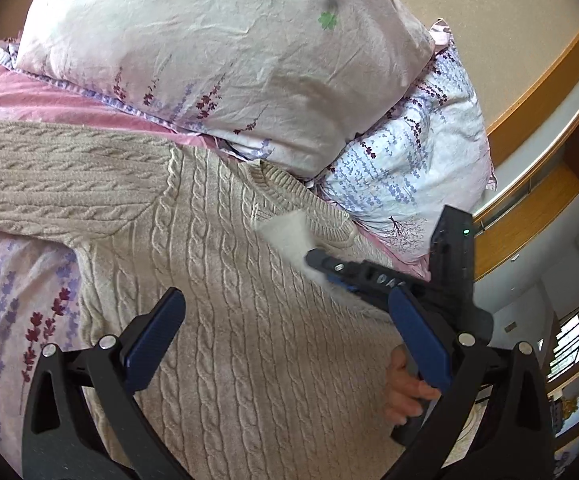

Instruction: Fold small clothes

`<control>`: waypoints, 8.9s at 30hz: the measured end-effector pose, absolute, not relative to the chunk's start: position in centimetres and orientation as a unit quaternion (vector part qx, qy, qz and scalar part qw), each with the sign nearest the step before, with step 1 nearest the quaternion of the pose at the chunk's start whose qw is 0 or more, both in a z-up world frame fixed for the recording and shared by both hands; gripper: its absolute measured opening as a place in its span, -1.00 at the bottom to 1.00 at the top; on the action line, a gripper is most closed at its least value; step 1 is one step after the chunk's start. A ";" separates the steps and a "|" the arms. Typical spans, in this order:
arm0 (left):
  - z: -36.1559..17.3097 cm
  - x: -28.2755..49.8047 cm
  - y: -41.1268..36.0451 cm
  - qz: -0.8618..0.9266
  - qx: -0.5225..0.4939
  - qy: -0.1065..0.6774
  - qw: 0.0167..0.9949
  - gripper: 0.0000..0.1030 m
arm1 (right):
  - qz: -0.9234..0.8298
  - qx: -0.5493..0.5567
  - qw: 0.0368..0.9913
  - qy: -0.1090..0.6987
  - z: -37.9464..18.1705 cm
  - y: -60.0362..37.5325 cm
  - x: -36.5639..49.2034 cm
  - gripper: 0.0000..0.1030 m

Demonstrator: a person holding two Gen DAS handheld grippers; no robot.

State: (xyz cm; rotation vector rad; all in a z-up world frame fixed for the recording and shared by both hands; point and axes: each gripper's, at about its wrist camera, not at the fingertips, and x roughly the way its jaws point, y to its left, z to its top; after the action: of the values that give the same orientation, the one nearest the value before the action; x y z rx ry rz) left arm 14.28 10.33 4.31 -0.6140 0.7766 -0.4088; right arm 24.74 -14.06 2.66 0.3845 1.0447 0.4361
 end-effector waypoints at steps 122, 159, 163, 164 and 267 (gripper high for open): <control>8.6 20.2 16.5 -0.198 -0.498 0.231 0.812 -0.88 | 0.039 0.142 0.865 0.479 4.6 -25.3 19.6 0.29; 5.7 24.5 -6.2 -0.290 -0.305 0.373 0.827 -0.69 | -0.014 0.197 0.870 0.453 4.2 -33.1 16.9 0.29; 3.8 23.3 -13.2 -0.331 -0.148 0.437 0.823 -0.30 | -0.040 0.229 0.868 0.439 3.9 -35.9 16.0 0.29; 3.4 23.0 -13.8 -0.343 -0.134 0.448 0.815 -0.17 | -0.046 0.233 0.868 0.436 4.0 -36.3 15.9 0.29; -1.1 -3.8 15.0 -0.260 -0.320 0.479 0.775 -0.42 | 0.221 0.349 0.779 0.472 0.6 -36.7 -5.1 -0.64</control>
State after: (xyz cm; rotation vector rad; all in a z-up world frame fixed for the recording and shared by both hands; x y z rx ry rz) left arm -3.83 15.04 -1.15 -0.6936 1.0382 -0.5630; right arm -5.10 -36.65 0.60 0.7534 1.0200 0.4771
